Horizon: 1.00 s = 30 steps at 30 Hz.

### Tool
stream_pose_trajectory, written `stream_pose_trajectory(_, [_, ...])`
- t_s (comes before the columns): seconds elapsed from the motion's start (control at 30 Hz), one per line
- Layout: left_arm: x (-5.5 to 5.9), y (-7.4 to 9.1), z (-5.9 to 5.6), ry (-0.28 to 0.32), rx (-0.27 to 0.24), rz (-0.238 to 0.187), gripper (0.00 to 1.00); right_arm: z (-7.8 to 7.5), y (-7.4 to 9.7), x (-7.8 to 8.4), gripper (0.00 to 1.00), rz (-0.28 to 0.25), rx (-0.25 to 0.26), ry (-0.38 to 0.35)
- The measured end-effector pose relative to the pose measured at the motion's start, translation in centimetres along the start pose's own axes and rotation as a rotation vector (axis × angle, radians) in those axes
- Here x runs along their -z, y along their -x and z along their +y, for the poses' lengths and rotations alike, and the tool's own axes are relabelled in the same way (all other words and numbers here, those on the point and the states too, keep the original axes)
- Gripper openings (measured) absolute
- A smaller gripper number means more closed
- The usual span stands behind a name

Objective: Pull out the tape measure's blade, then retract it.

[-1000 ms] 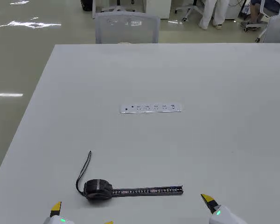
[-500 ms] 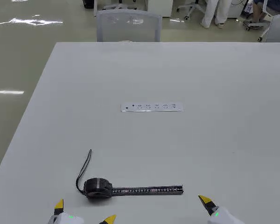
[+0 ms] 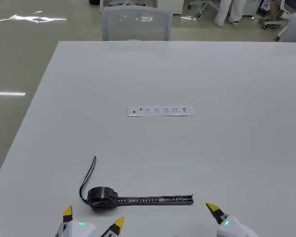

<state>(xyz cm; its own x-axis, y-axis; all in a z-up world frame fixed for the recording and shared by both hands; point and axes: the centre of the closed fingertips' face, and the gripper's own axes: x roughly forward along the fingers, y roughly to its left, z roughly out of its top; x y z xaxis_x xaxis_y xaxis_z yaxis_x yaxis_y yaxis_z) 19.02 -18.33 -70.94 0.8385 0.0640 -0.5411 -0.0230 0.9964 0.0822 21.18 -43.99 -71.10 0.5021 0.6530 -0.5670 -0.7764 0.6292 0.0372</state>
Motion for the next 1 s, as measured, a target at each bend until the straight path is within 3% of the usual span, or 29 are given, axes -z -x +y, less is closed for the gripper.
stream_pose_trajectory(0.13, [-0.2,-0.4,-0.1,-0.004,-0.015,-0.011,0.92,-0.4,-0.5,0.2,0.80,0.001,-0.010,0.014])
stream_pose_trajectory(0.47, [0.6,-1.9,-0.1,0.016,-0.052,0.002,0.87,-1.8,-1.5,0.6,0.75,0.004,-0.045,0.076])
stream_pose_trajectory(0.63, [0.8,-2.6,0.1,0.055,-0.066,-0.001,0.86,-2.7,-2.1,0.5,0.73,0.006,-0.069,0.127])
stream_pose_trajectory(0.8, [0.4,-3.3,0.1,0.086,-0.075,-0.012,0.84,-3.6,-2.7,0.1,0.68,-0.001,-0.105,0.180])
stream_pose_trajectory(1.0, [0.2,-3.9,0.0,0.084,-0.091,-0.017,0.83,-4.3,-3.4,0.1,0.63,0.011,-0.177,0.234])
